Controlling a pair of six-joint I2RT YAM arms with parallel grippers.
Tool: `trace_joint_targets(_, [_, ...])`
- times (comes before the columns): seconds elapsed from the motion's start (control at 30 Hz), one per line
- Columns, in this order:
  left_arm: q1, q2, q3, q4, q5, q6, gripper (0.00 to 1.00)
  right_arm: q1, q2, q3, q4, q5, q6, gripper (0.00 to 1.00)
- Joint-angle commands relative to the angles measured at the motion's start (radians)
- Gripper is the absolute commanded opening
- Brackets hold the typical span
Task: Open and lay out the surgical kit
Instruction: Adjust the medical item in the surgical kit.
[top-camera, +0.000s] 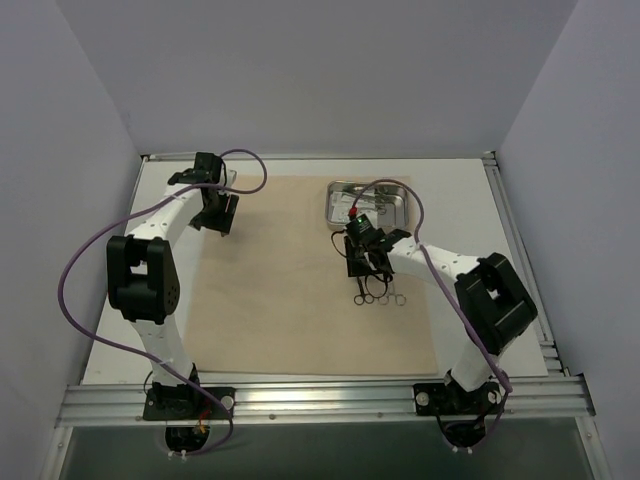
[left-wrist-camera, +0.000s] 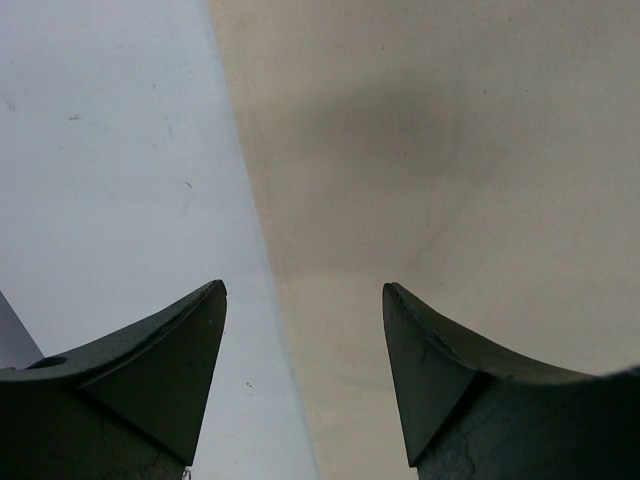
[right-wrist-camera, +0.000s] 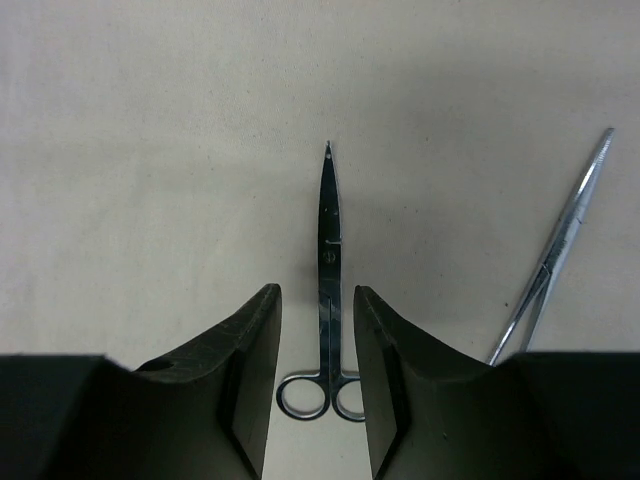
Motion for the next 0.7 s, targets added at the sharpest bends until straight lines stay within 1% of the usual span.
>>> trace_joint_targets(0.0, [0.006,-0.04,0.011,0.026,0.009,-0.009,0.73,0.006,0.054,0.063,-0.054,0.034,0.018,0.31])
trace_joint_targets(0.2, [0.009,-0.04,0.007,0.024,0.008,-0.009,0.73,0.006,0.068,0.073,-0.066,0.05,0.044,0.29])
trace_joint_targets(0.4, [0.009,-0.038,0.007,0.029,0.011,-0.009,0.73,0.003,0.106,0.038,-0.041,-0.005,0.067,0.24])
trace_joint_targets(0.67, [0.009,-0.038,-0.006,0.036,0.008,-0.003,0.73,0.003,0.125,0.041,-0.046,0.002,0.101,0.21])
